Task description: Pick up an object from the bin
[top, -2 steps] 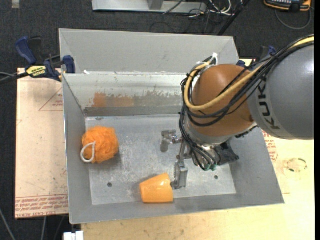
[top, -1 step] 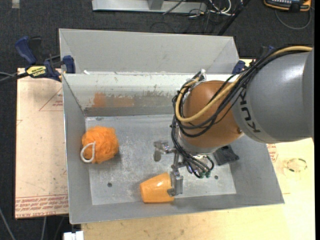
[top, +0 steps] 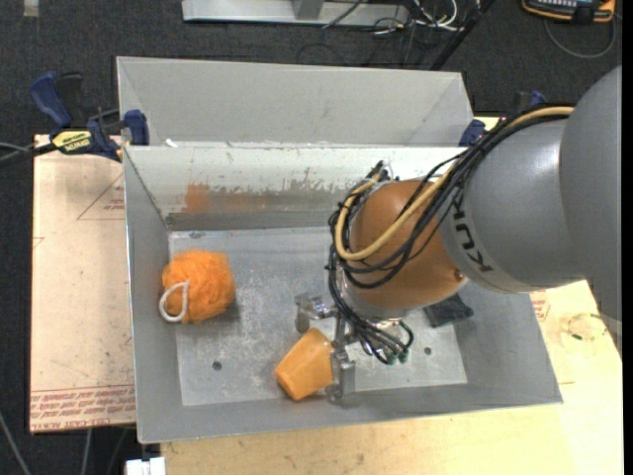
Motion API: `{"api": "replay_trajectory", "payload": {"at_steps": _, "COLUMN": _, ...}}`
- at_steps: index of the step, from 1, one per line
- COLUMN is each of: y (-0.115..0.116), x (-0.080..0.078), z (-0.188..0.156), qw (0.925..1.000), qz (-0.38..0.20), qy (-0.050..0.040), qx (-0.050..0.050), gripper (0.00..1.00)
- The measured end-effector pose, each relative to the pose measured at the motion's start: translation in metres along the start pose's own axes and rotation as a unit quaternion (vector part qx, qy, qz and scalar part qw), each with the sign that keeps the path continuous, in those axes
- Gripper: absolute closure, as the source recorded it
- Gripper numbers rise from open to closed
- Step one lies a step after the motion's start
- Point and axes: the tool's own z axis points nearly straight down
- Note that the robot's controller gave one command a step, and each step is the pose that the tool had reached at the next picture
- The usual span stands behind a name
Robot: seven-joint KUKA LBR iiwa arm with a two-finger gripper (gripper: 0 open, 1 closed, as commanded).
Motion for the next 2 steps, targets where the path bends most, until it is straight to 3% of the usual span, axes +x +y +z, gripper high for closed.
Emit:
{"api": "replay_trajectory", "payload": {"at_steps": 1, "y": 0.0136, "x": -0.0059, "z": 0.0324, "qw": 0.9887, "qz": -0.15, "qy": -0.0019, "qx": -0.001, "gripper": 1.0}}
{"api": "replay_trajectory", "payload": {"at_steps": 2, "y": 0.0136, "x": -0.0059, "z": 0.0324, "qw": 0.9886, "qz": -0.15, "qy": -0.0019, "qx": -0.001, "gripper": 1.0}}
